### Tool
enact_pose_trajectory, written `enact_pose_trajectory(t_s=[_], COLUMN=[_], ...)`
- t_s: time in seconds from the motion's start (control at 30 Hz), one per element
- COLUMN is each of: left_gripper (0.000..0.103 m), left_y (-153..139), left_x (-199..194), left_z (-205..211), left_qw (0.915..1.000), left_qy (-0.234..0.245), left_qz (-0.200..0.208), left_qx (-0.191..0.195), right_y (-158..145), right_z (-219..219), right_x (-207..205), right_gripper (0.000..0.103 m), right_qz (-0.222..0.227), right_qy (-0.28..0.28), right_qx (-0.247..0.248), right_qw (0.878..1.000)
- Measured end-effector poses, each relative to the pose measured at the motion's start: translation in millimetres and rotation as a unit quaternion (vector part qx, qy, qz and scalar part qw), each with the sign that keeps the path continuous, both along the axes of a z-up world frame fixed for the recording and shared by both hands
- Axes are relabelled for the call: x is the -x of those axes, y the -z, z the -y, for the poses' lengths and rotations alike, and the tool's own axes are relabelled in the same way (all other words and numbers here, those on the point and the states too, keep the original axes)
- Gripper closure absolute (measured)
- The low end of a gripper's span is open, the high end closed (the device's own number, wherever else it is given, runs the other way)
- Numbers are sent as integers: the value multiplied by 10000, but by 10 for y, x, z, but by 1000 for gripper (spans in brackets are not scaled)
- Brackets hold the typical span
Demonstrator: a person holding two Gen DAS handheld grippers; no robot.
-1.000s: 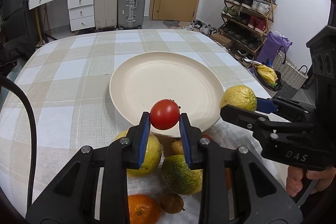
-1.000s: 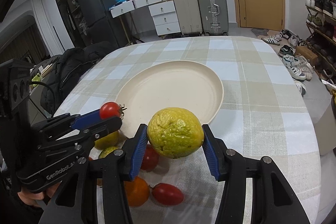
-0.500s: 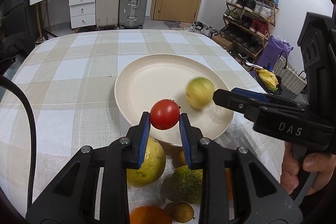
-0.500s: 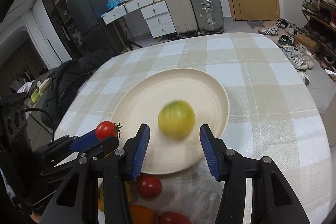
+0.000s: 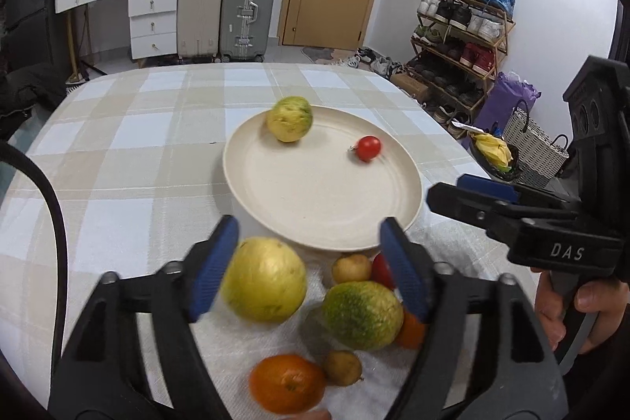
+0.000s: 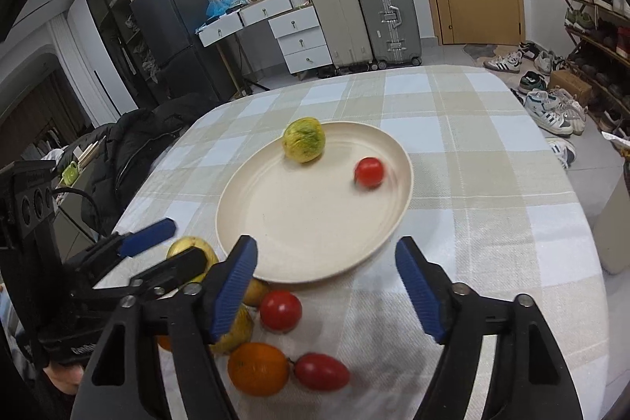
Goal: Organize fruits
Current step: 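Open the right tool to drop the citrus on the plate while the left tool releases the tomato there, then withdraw both open tools from the plate back toward the fruit pile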
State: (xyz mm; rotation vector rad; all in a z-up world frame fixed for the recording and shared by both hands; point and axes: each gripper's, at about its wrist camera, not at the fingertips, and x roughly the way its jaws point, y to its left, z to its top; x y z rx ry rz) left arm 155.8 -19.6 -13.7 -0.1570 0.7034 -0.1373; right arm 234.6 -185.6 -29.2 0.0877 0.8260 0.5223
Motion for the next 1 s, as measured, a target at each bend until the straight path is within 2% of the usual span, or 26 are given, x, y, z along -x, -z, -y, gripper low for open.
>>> enact_pose_trajectory(t_s=[0.1, 0.17, 0.2, 0.4, 0.6, 0.9, 1.0], left_gripper=[18, 10, 0, 1, 1, 1, 1], left_y=[-54, -76, -84, -106, -58, 86, 114], left_x=[164, 260, 313, 585, 857, 912, 891], left_z=[-65, -101, -119, -185, -258, -361, -342], left_qw=[9999, 9997, 9996, 9984, 9976, 9981, 9979], left_qy=[-25, -57, -91, -172, -348, -318, -294], left_qz=[83, 104, 115, 81, 44, -235, -247], left_qx=[-77, -201, -258, -540, -589, -463, -524], right_y=[-21, -30, -33, -54, 23, 166, 216], right_z=[28, 33, 35, 46, 69, 134, 135], right_x=[98, 165, 194, 350, 434, 430, 421], right_gripper=[7, 0, 0, 0, 0, 0, 0], right_qz=[74, 131, 147, 210, 123, -89, -193], right_qy=[26, -6, -42, -113, -108, -129, -185], right_qx=[106, 166, 208, 261, 576, 905, 1012], right_qw=[9999, 9998, 9997, 9994, 9982, 9958, 9945])
